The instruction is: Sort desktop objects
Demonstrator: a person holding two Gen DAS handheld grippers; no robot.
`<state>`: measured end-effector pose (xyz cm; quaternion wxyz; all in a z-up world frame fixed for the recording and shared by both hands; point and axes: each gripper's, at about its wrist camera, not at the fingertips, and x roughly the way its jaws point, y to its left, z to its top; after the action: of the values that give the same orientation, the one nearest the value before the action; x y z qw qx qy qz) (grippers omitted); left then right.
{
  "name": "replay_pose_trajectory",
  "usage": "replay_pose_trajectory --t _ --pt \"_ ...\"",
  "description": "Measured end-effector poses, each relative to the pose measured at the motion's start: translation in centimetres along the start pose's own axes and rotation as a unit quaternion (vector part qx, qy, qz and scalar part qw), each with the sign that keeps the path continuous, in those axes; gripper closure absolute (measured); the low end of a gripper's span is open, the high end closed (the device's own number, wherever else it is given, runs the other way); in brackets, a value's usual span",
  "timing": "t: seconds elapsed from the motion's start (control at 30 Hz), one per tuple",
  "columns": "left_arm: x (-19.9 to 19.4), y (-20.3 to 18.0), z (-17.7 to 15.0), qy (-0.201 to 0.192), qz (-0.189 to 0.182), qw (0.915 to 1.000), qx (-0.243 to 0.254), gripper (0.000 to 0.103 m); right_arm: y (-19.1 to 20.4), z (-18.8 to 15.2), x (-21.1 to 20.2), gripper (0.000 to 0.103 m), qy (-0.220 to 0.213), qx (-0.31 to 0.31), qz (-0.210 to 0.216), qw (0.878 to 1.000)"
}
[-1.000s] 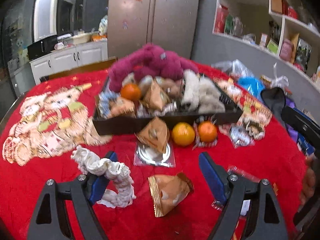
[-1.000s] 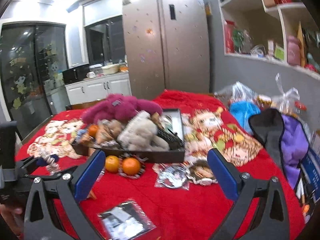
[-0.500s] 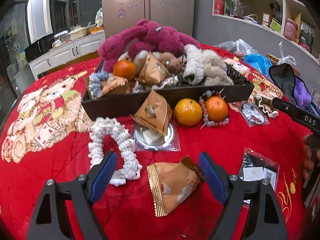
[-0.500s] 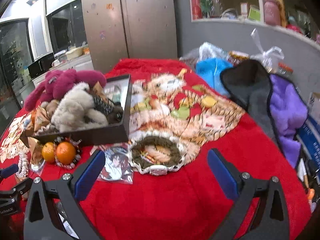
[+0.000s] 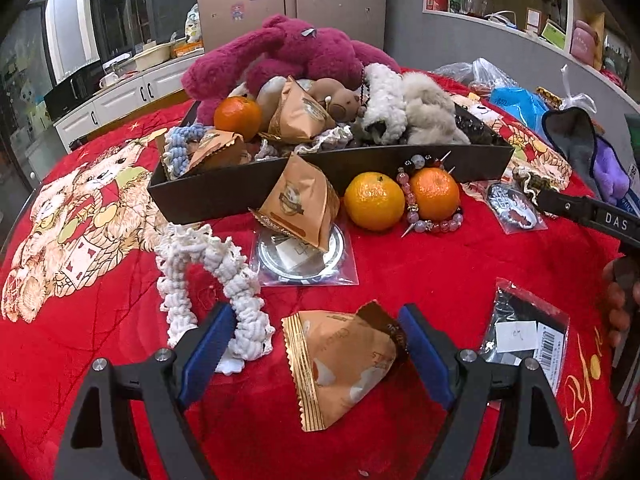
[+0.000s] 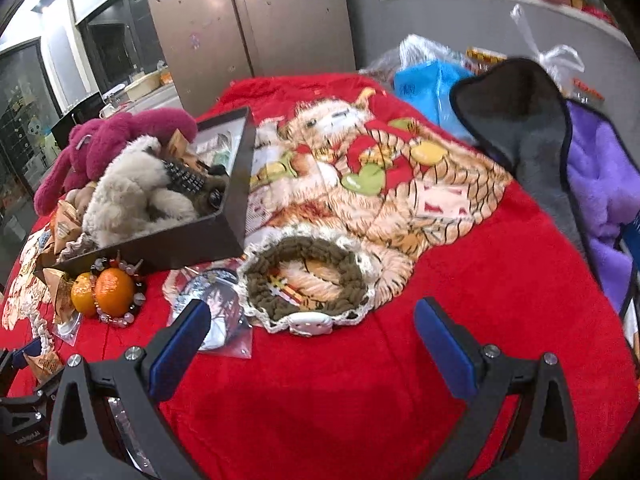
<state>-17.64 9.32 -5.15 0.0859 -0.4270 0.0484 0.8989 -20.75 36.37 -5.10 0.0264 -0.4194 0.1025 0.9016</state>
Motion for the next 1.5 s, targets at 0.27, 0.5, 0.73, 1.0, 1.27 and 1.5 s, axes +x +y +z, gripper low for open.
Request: replay_pose_trajectory --t 0.27,0.5,0.73,1.0,1.27,1.5 --pt "-0.2 0.2 0.0 -0.005 -0.013 0.9999 -0.01 0.018 0.7 -0.1 0.3 0.025 0.009 -0.019 -0.004 1.0" --pt "-1.3 -0.7 -0.3 -0.023 -0.009 0.9996 0.013 0.056 1.6 -0.1 0.0 0.084 0.001 -0.042 0.012 0.999" --pt "-2.2 -0.8 -0.3 -0.036 -0.024 0.9989 0.017 0.069 2.2 -0.2 -1.4 0.084 -0.033 -0.06 0.018 0.997" --pt "-2.8 -0.4 -0.2 -0.046 -0.022 0.9986 0.013 0.069 3.8 -0.7 -3.3 0.084 -0.077 -0.099 0.004 0.992" --pt "-4.3 0.0 0.2 -0.058 -0.035 0.9977 0.003 0.069 4.8 -0.7 -6.6 0.084 -0.115 -0.099 0.064 0.986" --pt "-6.8 2.0 1.1 -0.089 -0.047 0.9947 -0.021 0.07 6.1 -0.8 -7.6 0.084 -0.121 -0.107 0.098 0.982"
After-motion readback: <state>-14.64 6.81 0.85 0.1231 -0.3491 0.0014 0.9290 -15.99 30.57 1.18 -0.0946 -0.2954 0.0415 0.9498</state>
